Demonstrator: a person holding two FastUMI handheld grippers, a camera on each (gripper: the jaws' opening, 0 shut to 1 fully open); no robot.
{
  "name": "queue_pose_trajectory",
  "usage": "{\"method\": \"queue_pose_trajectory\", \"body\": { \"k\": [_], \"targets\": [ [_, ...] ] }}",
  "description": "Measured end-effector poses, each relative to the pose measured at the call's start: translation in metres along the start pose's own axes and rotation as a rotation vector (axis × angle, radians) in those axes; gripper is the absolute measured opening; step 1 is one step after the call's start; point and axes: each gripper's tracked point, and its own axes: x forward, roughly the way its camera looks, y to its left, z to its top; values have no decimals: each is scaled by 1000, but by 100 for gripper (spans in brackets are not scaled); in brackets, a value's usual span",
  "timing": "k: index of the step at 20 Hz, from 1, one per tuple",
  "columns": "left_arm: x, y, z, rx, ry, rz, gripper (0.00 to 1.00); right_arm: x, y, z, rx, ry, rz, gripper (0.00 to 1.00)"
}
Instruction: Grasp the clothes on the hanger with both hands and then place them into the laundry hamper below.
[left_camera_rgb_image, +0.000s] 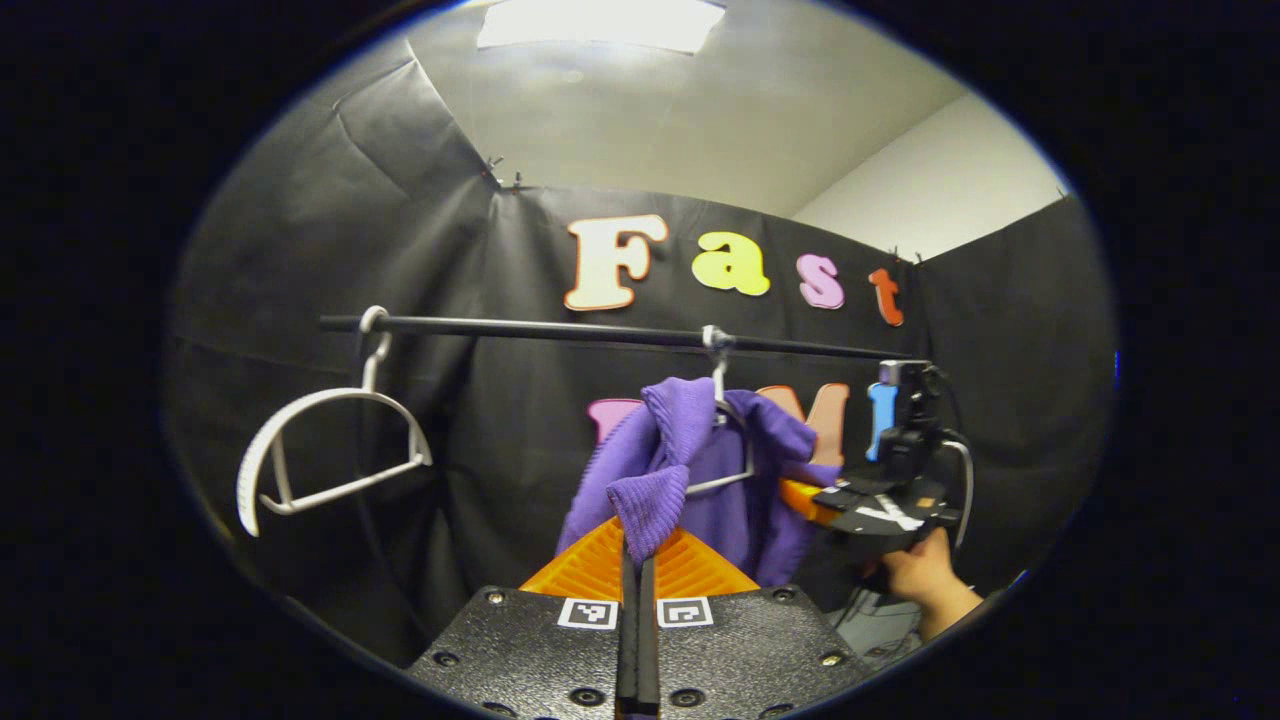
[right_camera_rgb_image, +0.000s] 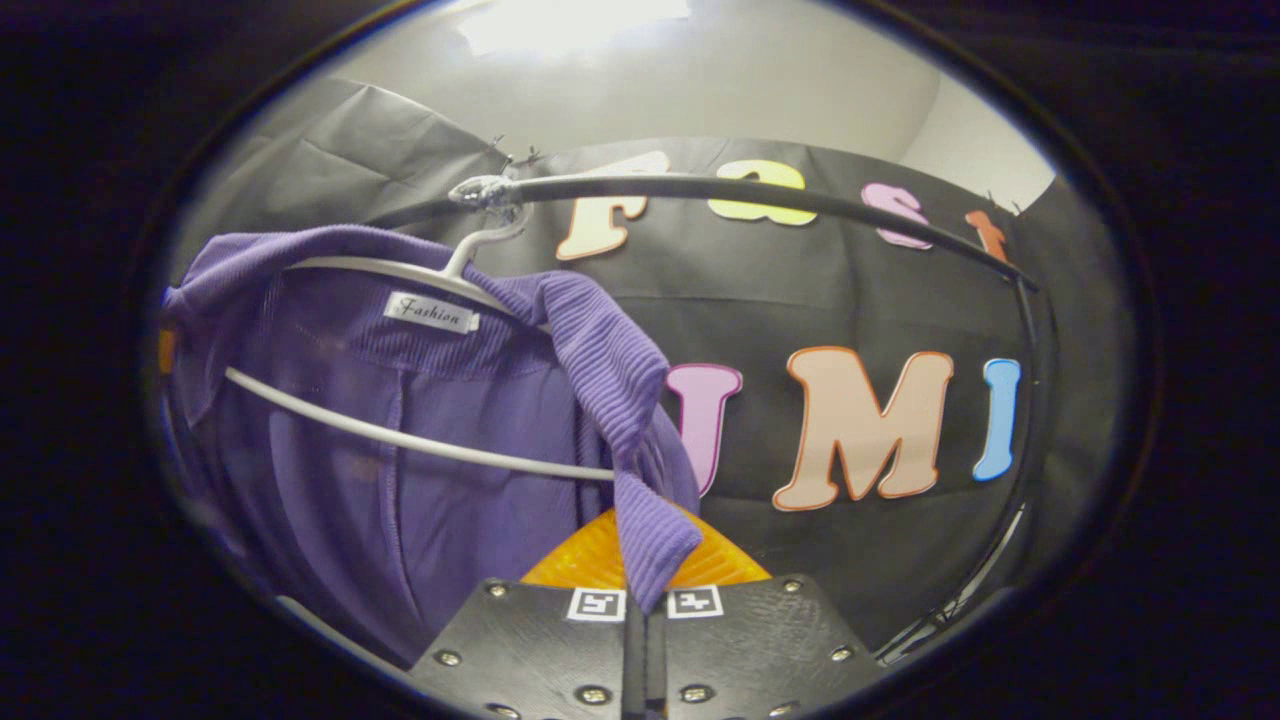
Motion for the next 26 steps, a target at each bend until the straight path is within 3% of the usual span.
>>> {"method": "queue_pose_trajectory", "body": {
  "k": [3,10,11,16,21,26],
  "targets": [
    [2,20,5,52,-18,88,0,-7,-22,16,-21,-79,-120,1],
    [11,48,56,240,-130,250,0,18,-28,36,-7,-79,-142,1],
    [16,49,68,246,-155,261,0,24,-33,41,-7,-79,-149,5],
    [37,68,102,290,-196,293,0,52,-50,52,-36,-82,-170,1],
    [63,79,101,339,-164,299,2,76,-54,52,-63,-80,-173,1],
    [90,100,97,340,-121,312,0,104,-50,41,-55,-61,-117,1]
  ]
}}
